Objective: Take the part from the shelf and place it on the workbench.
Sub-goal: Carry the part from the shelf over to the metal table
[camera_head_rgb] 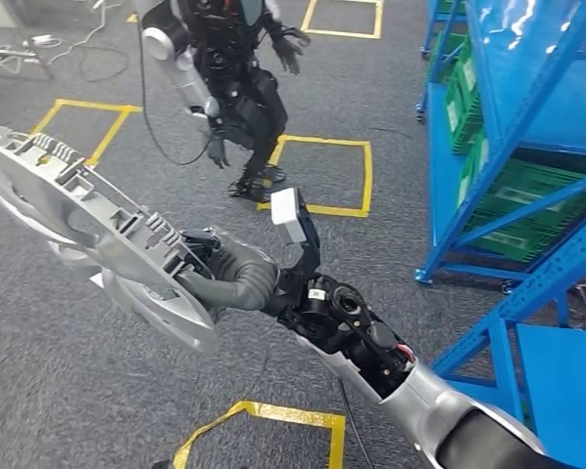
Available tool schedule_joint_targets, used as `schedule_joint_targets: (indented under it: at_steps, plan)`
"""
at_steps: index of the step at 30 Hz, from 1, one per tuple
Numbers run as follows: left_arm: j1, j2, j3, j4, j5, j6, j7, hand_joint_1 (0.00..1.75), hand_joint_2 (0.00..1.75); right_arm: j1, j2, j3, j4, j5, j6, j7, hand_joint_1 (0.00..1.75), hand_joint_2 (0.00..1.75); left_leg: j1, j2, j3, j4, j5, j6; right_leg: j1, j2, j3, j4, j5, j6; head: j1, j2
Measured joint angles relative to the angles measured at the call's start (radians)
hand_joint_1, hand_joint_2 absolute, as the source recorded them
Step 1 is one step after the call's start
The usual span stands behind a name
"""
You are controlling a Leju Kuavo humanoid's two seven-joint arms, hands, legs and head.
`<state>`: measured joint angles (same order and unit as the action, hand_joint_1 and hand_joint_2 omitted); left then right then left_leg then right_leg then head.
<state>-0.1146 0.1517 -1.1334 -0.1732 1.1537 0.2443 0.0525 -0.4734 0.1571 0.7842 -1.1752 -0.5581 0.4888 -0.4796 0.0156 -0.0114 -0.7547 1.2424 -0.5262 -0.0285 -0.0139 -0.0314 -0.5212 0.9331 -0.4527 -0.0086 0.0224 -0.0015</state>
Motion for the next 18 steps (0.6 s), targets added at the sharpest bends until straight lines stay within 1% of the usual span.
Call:
schedule_joint_targets:
  at_steps: [1,2,3,4,5,6,7,8,9,10,11,12,13,14,15,16,17,18]
  plan:
    - [0.000,-0.003,0.000,0.000,-0.002,0.000,-0.002,0.00,1.75,0.000,0.000,0.001,0.001,0.000,-0.002,0.004,1.64,1.75,0.004,0.004,0.004,-0.012,0.016,-0.004,-0.001,-0.012,0.001,0.000,-0.002,0.002,-0.002,0.000]
    - [0.001,-0.006,0.000,0.000,-0.003,0.000,-0.004,0.00,1.75,0.000,0.000,0.001,0.001,0.000,-0.005,0.007,1.64,1.75,0.007,0.013,0.032,-0.067,0.048,-0.008,-0.003,-0.022,0.003,0.001,-0.005,0.007,-0.004,0.000]
    - [0.001,-0.010,0.000,0.000,-0.004,0.000,-0.006,0.00,1.75,0.000,0.000,0.001,0.001,0.000,-0.007,0.012,1.64,1.75,0.010,0.032,0.074,-0.147,0.083,-0.010,-0.004,-0.031,0.006,0.003,-0.009,0.012,-0.007,0.000]
    - [0.002,-0.013,0.000,0.000,-0.005,-0.001,-0.008,0.00,1.75,0.000,-0.001,0.001,0.001,0.000,-0.008,0.017,1.64,1.75,0.008,0.052,0.112,-0.218,0.108,-0.010,-0.003,-0.038,0.008,0.006,-0.014,0.019,-0.011,0.000]
    - [0.002,-0.016,0.000,0.000,-0.006,-0.001,-0.010,0.00,1.75,0.000,-0.001,0.002,0.001,-0.001,-0.009,0.021,1.64,1.75,0.005,0.066,0.139,-0.270,0.123,-0.006,0.000,-0.045,0.010,0.008,-0.019,0.025,-0.013,0.000]
    - [0.002,-0.019,0.000,0.000,-0.006,-0.001,-0.012,0.00,1.75,-0.001,-0.001,0.003,0.001,-0.001,-0.010,0.025,1.64,1.75,0.002,0.072,0.151,-0.293,0.126,0.000,0.002,-0.051,0.012,0.010,-0.023,0.031,-0.012,0.000]
    - [0.002,-0.021,0.000,0.000,-0.006,-0.002,-0.014,0.00,1.75,-0.001,-0.002,0.004,0.001,-0.001,-0.010,0.027,1.64,1.75,-0.002,0.064,0.150,-0.294,0.122,0.008,0.005,-0.058,0.014,0.010,-0.026,0.036,-0.010,0.000]
    - [0.003,-0.023,0.000,0.000,-0.006,-0.002,-0.015,0.00,1.75,-0.001,-0.002,0.006,0.000,-0.001,-0.011,0.028,1.64,1.75,-0.002,0.053,0.150,-0.293,0.120,0.016,0.004,-0.065,0.018,0.010,-0.030,0.040,-0.006,0.000]
    - [0.004,-0.024,0.000,0.000,-0.006,-0.002,-0.016,0.00,1.75,-0.001,-0.003,0.007,0.000,-0.001,-0.011,0.029,1.64,1.75,-0.001,0.043,0.151,-0.293,0.118,0.023,0.001,-0.063,0.021,0.014,-0.037,0.045,-0.002,0.000]
    - [0.004,-0.025,0.000,0.000,-0.006,-0.003,-0.016,0.00,1.75,-0.001,-0.003,0.008,-0.002,-0.001,-0.012,0.030,1.64,1.75,0.000,0.033,0.153,-0.293,0.118,0.030,-0.002,-0.051,0.017,0.033,-0.052,0.048,0.001,0.000]
    - [0.004,-0.026,0.000,0.000,-0.006,-0.003,-0.016,0.00,1.75,-0.001,-0.003,0.010,-0.003,-0.002,-0.013,0.032,1.64,1.75,0.002,0.024,0.156,-0.294,0.118,0.037,-0.004,-0.032,0.001,0.075,-0.078,0.050,0.005,0.000]
    - [0.003,-0.028,0.000,0.000,-0.006,-0.003,-0.017,0.00,1.75,-0.001,-0.005,0.012,-0.005,-0.003,-0.014,0.034,1.64,1.75,0.002,0.014,0.158,-0.295,0.117,0.042,-0.005,-0.007,-0.026,0.140,-0.111,0.051,0.012,0.000]
    - [0.002,-0.030,0.000,0.000,-0.006,-0.004,-0.017,0.00,1.75,0.000,-0.006,0.013,-0.005,-0.003,-0.016,0.036,1.64,1.75,0.000,0.004,0.158,-0.295,0.117,0.046,-0.004,0.012,-0.065,0.220,-0.146,0.051,0.019,0.000]
    - [0.002,-0.032,0.000,0.000,-0.006,-0.004,-0.017,0.00,1.75,0.001,-0.009,0.015,-0.005,-0.004,-0.018,0.038,1.64,1.75,-0.002,-0.007,0.159,-0.295,0.116,0.048,-0.003,0.022,-0.104,0.292,-0.171,0.050,0.026,0.000]
    - [0.002,-0.034,0.000,0.000,-0.006,-0.004,-0.016,0.00,1.75,0.003,-0.011,0.017,-0.006,-0.004,-0.022,0.040,1.64,1.75,-0.005,-0.021,0.160,-0.295,0.116,0.049,-0.001,0.026,-0.130,0.334,-0.177,0.047,0.031,0.000]
    - [0.002,-0.036,0.000,0.000,-0.006,-0.004,-0.016,0.00,1.75,0.005,-0.013,0.018,-0.006,-0.004,-0.025,0.041,1.64,1.75,-0.007,-0.035,0.162,-0.294,0.115,0.050,0.001,0.030,-0.139,0.335,-0.160,0.043,0.035,0.000]
    - [0.003,-0.037,0.000,0.000,-0.006,-0.004,-0.015,0.00,1.75,0.006,-0.015,0.020,-0.008,-0.004,-0.028,0.042,1.64,1.75,-0.009,-0.050,0.164,-0.294,0.114,0.051,0.003,0.035,-0.127,0.293,-0.124,0.037,0.037,0.000]
    - [0.002,-0.039,0.000,0.000,-0.006,-0.004,-0.015,0.00,1.75,0.008,-0.016,0.021,-0.010,-0.004,-0.031,0.043,1.64,1.75,-0.009,-0.064,0.166,-0.294,0.114,0.051,0.005,0.048,-0.101,0.221,-0.077,0.029,0.039,0.000]
